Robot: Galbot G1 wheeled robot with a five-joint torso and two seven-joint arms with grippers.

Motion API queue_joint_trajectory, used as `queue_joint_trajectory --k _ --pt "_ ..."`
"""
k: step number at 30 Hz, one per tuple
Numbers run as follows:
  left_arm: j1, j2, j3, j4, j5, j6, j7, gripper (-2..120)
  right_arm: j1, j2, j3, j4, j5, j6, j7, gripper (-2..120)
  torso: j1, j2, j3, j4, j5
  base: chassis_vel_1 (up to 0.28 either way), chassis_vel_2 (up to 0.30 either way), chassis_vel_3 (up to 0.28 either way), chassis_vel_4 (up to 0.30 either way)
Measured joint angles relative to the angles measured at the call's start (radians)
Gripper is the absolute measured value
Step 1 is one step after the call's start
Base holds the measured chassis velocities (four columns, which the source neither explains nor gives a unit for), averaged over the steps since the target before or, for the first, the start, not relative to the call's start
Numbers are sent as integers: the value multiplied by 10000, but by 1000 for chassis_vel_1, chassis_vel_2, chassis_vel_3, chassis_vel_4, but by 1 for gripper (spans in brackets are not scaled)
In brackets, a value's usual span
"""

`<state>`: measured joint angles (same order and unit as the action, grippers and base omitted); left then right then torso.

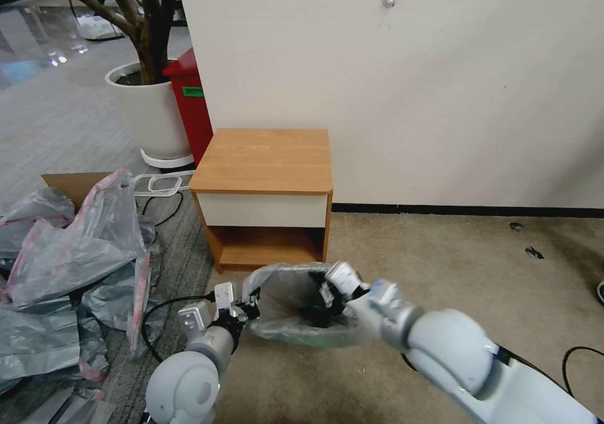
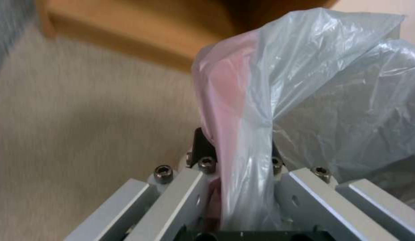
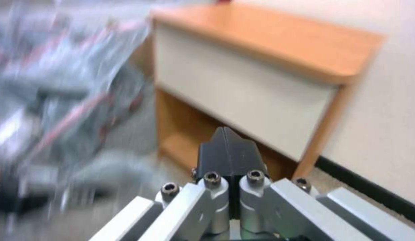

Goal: Pick up the garbage bag from the table and place it over the trash can.

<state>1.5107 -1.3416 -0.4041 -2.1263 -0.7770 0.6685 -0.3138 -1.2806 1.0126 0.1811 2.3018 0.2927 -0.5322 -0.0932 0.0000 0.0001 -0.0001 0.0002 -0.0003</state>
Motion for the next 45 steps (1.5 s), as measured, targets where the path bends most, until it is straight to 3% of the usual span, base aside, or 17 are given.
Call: queue_joint_trajectory --k 3,8,14,17,22,25,29,37,45 --pt "-57 147 -29 512 -101 121 250 3 -1477 1342 1163 147 -23 688 -233 12 0 0 -1 -3 1 0 0 0 0" --pt "-184 139 -3 936 -74 102 419 3 -2149 2103 1705 -102 -53 1329 -493 28 0 0 0 -3 1 0 0 0 0" --pt "-192 78 15 1078 115 -22 616 3 -2217 2682 2042 -545 -33 2082 -392 44 0 0 -1 0 6 0 0 0 0" --pt "-147 76 29 1114 248 -130 761 3 -2187 3067 2091 -1069 268 3075 187 61 0 1 -1 0 7 0 0 0 0" --pt "-133 121 33 1124 293 -158 799 5 -2171 3267 2054 -1506 428 3531 526 78 0 1 0 0 5 0 0 0 0" --pt "-90 171 67 1073 502 -167 1011 17 -2031 3330 2004 -1750 458 3600 559 91 0 0 0 -2 -2 0 0 0 0" --pt "-96 237 95 1042 664 -175 1152 30 -1931 3324 1919 -1856 459 3598 535 99 0 0 1 -3 -2 0 0 0 0" --pt "-94 296 83 967 793 -213 1227 52 -1912 3299 1884 -1921 459 3582 502 100 0 -1 1 -3 1 0 0 0 0" --pt "-106 361 91 865 815 -234 1272 88 -1860 3252 1822 -1921 457 3522 493 100 0 -1 1 -2 3 0 0 0 0"
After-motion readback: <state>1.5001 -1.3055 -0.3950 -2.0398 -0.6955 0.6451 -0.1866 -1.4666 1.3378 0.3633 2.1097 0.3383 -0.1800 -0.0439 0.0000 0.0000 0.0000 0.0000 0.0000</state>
